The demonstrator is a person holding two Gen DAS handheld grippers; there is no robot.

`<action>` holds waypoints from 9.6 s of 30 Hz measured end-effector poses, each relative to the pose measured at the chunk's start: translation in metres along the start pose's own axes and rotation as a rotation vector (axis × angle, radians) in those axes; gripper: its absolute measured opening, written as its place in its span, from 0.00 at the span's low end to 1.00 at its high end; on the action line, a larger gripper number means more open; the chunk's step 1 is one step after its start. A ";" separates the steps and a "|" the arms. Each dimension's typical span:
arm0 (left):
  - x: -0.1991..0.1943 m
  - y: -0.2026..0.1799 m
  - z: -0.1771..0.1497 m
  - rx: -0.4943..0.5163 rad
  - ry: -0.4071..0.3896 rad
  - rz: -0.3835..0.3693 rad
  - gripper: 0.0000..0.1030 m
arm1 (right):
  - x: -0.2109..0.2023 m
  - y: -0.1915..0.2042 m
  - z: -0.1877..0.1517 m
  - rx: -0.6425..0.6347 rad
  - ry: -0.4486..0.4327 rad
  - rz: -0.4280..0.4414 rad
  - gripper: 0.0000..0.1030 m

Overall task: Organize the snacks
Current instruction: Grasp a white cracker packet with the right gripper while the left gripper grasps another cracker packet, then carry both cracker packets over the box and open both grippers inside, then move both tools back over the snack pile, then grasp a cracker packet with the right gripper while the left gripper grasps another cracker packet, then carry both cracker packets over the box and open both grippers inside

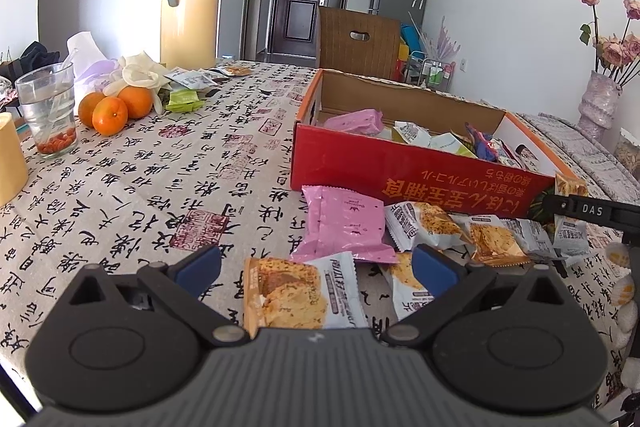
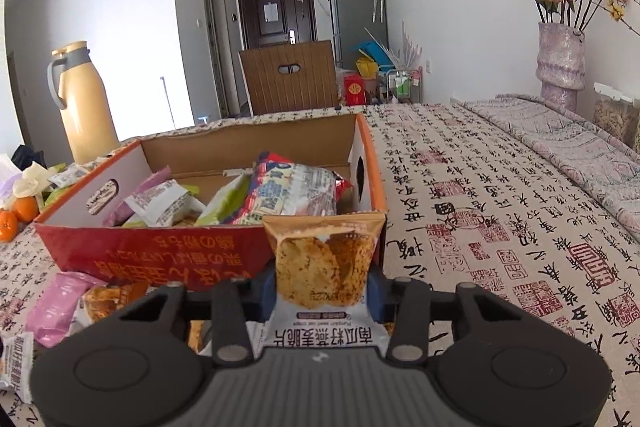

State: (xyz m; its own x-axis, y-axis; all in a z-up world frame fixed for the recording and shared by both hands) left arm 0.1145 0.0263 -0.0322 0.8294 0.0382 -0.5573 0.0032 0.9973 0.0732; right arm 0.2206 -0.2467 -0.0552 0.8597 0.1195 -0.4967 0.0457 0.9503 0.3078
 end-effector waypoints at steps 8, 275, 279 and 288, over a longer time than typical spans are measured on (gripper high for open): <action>0.005 0.004 -0.004 0.048 0.033 0.018 1.00 | -0.037 0.000 -0.007 -0.005 -0.055 0.041 0.41; 0.004 -0.062 0.075 0.127 -0.209 -0.075 0.41 | -0.037 0.035 0.028 -0.127 -0.091 0.167 0.44; 0.010 -0.063 0.095 0.136 -0.239 -0.067 0.41 | -0.026 0.050 0.044 -0.125 -0.114 0.185 0.44; 0.044 -0.057 0.128 0.124 -0.255 -0.041 0.41 | 0.007 0.071 0.077 -0.120 -0.155 0.209 0.44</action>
State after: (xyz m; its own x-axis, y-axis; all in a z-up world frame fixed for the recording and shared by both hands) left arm 0.2220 -0.0365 0.0451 0.9409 -0.0348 -0.3369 0.0950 0.9818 0.1642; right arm 0.2695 -0.2000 0.0255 0.9122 0.2796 -0.2996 -0.1932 0.9381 0.2874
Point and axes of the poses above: each gripper's, at about its wrist camera, not at the fingertips, and x roughly the way its jaws point, y to its left, z to its top, the point moved 2 cm from there along x, roughly the way its jaws point, and after that the axes turned 13 degrees about x, right-handed, at the moved point
